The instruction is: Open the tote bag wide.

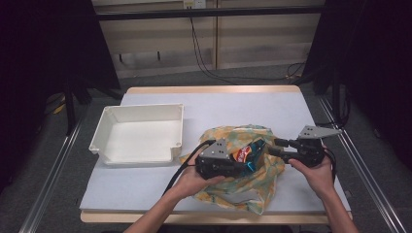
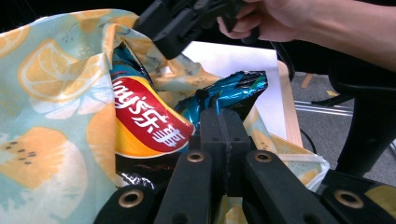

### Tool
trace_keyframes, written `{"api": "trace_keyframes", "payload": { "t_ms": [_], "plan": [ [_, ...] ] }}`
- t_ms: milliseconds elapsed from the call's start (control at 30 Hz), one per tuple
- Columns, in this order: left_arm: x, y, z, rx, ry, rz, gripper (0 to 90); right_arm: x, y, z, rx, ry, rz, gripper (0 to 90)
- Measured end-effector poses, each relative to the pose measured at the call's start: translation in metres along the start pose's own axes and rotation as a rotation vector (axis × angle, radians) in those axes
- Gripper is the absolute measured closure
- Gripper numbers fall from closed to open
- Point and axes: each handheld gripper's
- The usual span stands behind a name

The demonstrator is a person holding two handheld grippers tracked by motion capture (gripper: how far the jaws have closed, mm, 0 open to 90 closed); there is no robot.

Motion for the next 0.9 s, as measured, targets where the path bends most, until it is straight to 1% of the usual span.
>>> {"api": "trace_keyframes", "payload": {
  "t_ms": [100,167,200,233,333,367,467,567,600,633,733,767,833,900],
  "plan": [
    [0.001,-0.001,0.0,-0.001,0.003,0.002,90.0,-0.003,-0.004,0.0,-0.011,-0.002,-0.001,55.3],
    [0.002,-0.001,0.0,-0.001,0.004,0.006,90.0,-0.004,-0.006,0.0,-0.018,-0.011,0.0,66.0],
    [0.002,-0.001,0.0,0.005,-0.002,0.008,90.0,-0.004,-0.007,0.0,-0.022,-0.02,-0.01,70.5],
    [0.003,-0.001,0.0,-0.003,0.001,0.004,90.0,-0.003,-0.008,0.0,-0.024,-0.024,-0.01,76.0],
    [0.004,-0.001,0.0,-0.011,0.006,0.009,90.0,-0.002,-0.011,-0.001,-0.025,-0.03,-0.019,87.2],
    [0.004,-0.001,0.0,-0.011,0.006,0.01,90.0,-0.002,-0.011,-0.001,-0.024,-0.036,-0.025,89.5],
    [0.005,-0.002,0.0,-0.012,0.006,0.012,90.0,-0.001,-0.016,-0.001,-0.034,-0.048,-0.018,90.0],
    [0.006,-0.004,-0.001,-0.024,0.006,0.019,90.0,0.0,-0.024,0.0,-0.053,-0.056,-0.012,90.0],
    [0.006,-0.005,-0.002,-0.018,0.001,0.025,90.0,0.0,-0.027,0.001,-0.058,-0.058,-0.008,90.0],
    [0.007,-0.005,-0.002,-0.027,0.004,0.018,90.0,0.0,-0.03,0.002,-0.068,-0.062,-0.006,90.0],
    [0.008,-0.004,-0.003,-0.023,-0.004,0.026,90.0,-0.002,-0.039,0.006,-0.088,-0.068,0.0,90.0],
    [0.009,-0.004,-0.003,-0.016,-0.01,0.022,90.0,-0.003,-0.041,0.008,-0.097,-0.067,0.002,90.0],
    [0.011,-0.003,-0.004,-0.017,-0.017,0.031,90.0,-0.007,-0.044,0.013,-0.115,-0.058,0.0,90.0],
    [0.013,-0.003,-0.006,-0.017,-0.021,0.026,90.0,-0.012,-0.044,0.015,-0.11,-0.032,0.001,90.0]
  ]
}}
Point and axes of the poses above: each handheld gripper's, and its own axes: x roughly backward along the jaws, z roughly out of its underside, y roughly to its left, and after that the axes turned 12 degrees about -z, right-handed
